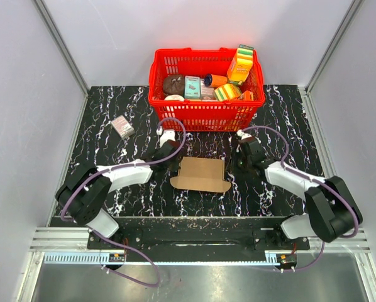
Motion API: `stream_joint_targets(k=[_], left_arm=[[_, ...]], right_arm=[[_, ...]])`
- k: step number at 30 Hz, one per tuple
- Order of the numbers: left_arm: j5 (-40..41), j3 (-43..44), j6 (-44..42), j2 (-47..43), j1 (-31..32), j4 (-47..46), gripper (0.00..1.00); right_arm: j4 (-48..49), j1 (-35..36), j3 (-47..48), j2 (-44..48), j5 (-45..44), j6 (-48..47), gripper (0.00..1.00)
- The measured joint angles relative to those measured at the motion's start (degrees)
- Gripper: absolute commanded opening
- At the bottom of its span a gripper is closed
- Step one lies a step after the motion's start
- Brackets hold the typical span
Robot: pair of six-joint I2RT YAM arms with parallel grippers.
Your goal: Fold the paper box
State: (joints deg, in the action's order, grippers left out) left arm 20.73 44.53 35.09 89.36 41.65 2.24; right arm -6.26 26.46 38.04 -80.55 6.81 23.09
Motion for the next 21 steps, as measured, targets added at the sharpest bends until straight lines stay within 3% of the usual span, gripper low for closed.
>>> stream_joint_targets(k=[4,7,8,11,15,21], left_arm=[[0.02,-0.74,-0.17,-1.09,-1.36,0.79,0.13],[0.04,-2.84,-0.11,-4.15,-1.90,1.33,0.15],[0.02,-3.48,-0.11,-5.33,-1.95,1.66,0.19],[-0.20,-7.04,0.20,-10.75,-1.97,1.46,0.28],[-1.07,-12.17,0.04,-20.09,-1.97,1.31,0.50],[-2.43,-13.35,-1.07,-29.09,-1.97,2.08,0.66]], right_arm=[[-1.40,0.00,-1.05,5.73,-4.66,0.52,0.40],[-3.02,0.00,-1.40,11.50,-8.61,0.66,0.65],[-3.30,0.00,-1.49,13.31,-9.53,0.85,0.78],[-3.39,0.00,-2.54,18.99,-10.78,0.76,1.00],[-3.06,-0.15,-3.69,22.80,-10.58,0.70,1.00],[-3.13,-1.03,-3.63,19.50,-10.14,1.25,1.00]])
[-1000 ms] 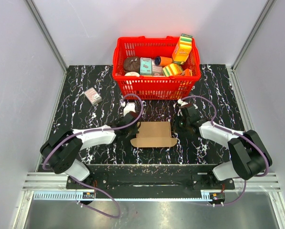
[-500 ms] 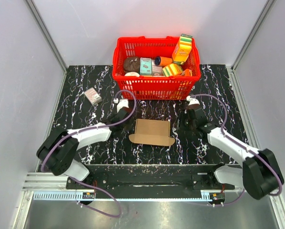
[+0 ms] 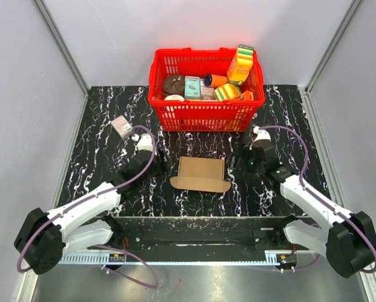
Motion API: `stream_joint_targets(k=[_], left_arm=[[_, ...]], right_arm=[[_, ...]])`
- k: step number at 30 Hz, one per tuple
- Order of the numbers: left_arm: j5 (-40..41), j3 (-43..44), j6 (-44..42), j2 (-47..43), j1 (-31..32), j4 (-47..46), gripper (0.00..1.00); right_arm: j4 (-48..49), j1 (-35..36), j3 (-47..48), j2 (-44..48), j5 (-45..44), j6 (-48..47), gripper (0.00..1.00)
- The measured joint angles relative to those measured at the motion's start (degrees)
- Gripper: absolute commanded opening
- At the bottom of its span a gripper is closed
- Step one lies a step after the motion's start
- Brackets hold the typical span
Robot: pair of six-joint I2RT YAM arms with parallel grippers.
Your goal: Fold the paper box
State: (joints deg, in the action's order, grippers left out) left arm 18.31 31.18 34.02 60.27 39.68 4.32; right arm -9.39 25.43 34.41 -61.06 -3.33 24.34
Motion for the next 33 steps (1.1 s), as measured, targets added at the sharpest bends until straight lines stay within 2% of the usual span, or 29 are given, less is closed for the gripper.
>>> stream_joint_targets(k=[4,12,21,33], left_arm=[[-0.96,-0.02,-0.66,-2.75,0.00,0.33,0.69],[-7.72,-0.59,-3.02,-3.98,0.00,-0.70,0.69],[-12.20,-2.21,-4.09,-3.43,0.00,-1.49,0.70],[-12.61,-2.60,-4.85,-4.11,0.00,-1.49,0.72]], right_arm=[[0.09,-0.07,-0.07,0.26,-0.04,1.18,1.00],[4.42,-0.11,-3.93,10.75,-0.20,5.14,1.00],[-1.44,-0.11,3.08,0.98,-0.24,8.37,0.98],[-2.10,-0.11,2.95,5.40,0.02,8.63,0.99]])
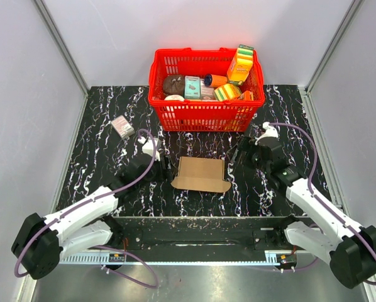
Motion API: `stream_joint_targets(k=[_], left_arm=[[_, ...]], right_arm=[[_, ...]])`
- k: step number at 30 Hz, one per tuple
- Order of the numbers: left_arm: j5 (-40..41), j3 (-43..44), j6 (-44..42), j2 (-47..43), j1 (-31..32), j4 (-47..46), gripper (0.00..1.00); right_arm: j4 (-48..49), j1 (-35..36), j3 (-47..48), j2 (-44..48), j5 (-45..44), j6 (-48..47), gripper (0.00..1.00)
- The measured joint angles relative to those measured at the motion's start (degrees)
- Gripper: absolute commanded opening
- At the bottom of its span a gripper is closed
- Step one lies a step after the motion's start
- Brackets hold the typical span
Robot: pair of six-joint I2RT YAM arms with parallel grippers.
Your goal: Fold the paper box
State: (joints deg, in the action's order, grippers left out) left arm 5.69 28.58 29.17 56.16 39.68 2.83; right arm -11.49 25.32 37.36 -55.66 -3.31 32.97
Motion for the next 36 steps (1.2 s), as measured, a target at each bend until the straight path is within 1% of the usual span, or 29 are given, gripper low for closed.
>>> stream_joint_targets(k=[5,6,8,9,11,14,15,16,18,20,22,28,32,36], left_arm=[[-0.66,-0.20,-0.57,-0.66,0.00,0.00,0.72],[-0.87,-0.24,-0.68,-0.70,0.00,0.00,0.72],[-1.36,-0.55,-0.79,-0.79,0.00,-0.22,0.72],[-1.57,-0.92,-0.81,-0.94,0.00,-0.33,0.72],[-2.32,-1.92,-0.76,-1.20,0.00,-0.83,0.72],[-3.74,-3.15,-0.61,-1.07,0.04,-1.29,0.79],[-4.13,-3.52,-0.35,-0.87,0.13,-1.49,0.82],[-4.39,-4.02,-0.09,-0.74,0.17,-1.86,0.83],[-4.68,-5.57,0.74,-0.68,0.28,-3.02,0.86],[-4.94,-7.04,1.40,-0.68,0.33,-3.48,0.87],[-5.14,-7.67,1.88,-0.68,0.37,-3.50,0.88],[-5.35,-7.56,1.92,0.09,0.37,-5.14,0.87],[-6.73,-6.86,1.77,2.16,0.46,-5.88,0.85],[-8.57,-6.73,1.68,2.97,1.03,-6.88,0.84]], right_arm=[[-0.63,0.00,0.04,-2.12,1.25,-0.74,0.96],[-0.79,0.00,0.02,-2.45,1.36,-0.90,0.92],[-1.03,0.00,0.02,-2.69,2.58,-1.53,0.89],[-0.96,0.00,0.02,-2.69,3.54,-1.77,0.85],[-0.83,0.00,0.02,-2.78,4.76,-1.81,0.83],[-1.99,0.70,0.04,-3.80,5.29,-1.53,0.84],[-2.78,1.38,0.04,-4.24,5.11,-1.36,0.89],[-3.63,2.56,0.04,-4.50,4.31,-0.98,1.00],[-5.38,6.34,0.04,-4.52,2.03,-0.13,1.00],[-6.71,10.27,0.04,-4.52,0.48,0.90,1.00],[-7.85,12.41,0.04,-4.52,-0.57,2.16,1.00],[-9.55,13.77,-0.02,-4.37,-3.19,7.13,0.98],[-10.51,14.99,-0.09,-5.33,-3.72,8.94,0.94],[-10.69,15.63,-0.87,-5.92,-3.52,10.19,0.86]])
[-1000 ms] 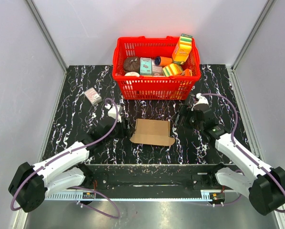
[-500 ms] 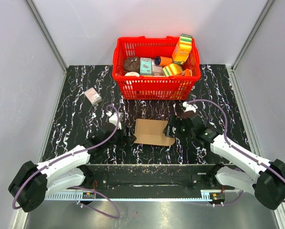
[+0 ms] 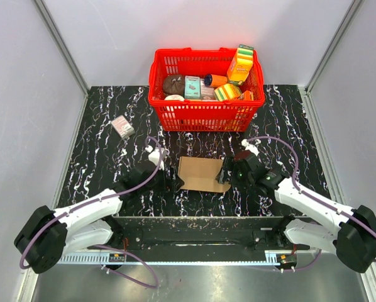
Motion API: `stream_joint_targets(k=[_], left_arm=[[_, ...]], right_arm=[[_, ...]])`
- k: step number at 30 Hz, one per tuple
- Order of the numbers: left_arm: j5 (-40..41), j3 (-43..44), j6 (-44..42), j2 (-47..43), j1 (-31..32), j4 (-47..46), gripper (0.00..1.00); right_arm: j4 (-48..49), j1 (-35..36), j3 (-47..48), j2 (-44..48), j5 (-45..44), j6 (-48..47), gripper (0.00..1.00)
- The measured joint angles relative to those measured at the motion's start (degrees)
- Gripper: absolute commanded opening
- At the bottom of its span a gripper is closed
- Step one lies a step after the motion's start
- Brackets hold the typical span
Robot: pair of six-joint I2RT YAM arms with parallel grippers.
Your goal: Fold the paper box
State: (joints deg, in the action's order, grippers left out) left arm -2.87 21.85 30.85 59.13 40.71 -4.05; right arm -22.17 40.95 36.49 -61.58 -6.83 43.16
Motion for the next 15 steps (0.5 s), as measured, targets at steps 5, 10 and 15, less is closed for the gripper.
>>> stream_joint_targets(k=[5,10,15], left_arm=[[-1.51,0.00,0.00,1.51,1.14,-0.94,0.82],[-1.81,0.20,-0.02,4.31,2.14,-2.08,0.81],[-1.86,0.87,-0.20,6.25,2.54,-2.14,0.81]], right_arm=[[0.17,0.17,-0.72,-0.17,0.46,0.70,0.82],[1.46,0.31,-1.36,-1.55,1.49,0.90,0.79],[2.80,0.35,-2.16,-2.19,2.27,1.11,0.75]])
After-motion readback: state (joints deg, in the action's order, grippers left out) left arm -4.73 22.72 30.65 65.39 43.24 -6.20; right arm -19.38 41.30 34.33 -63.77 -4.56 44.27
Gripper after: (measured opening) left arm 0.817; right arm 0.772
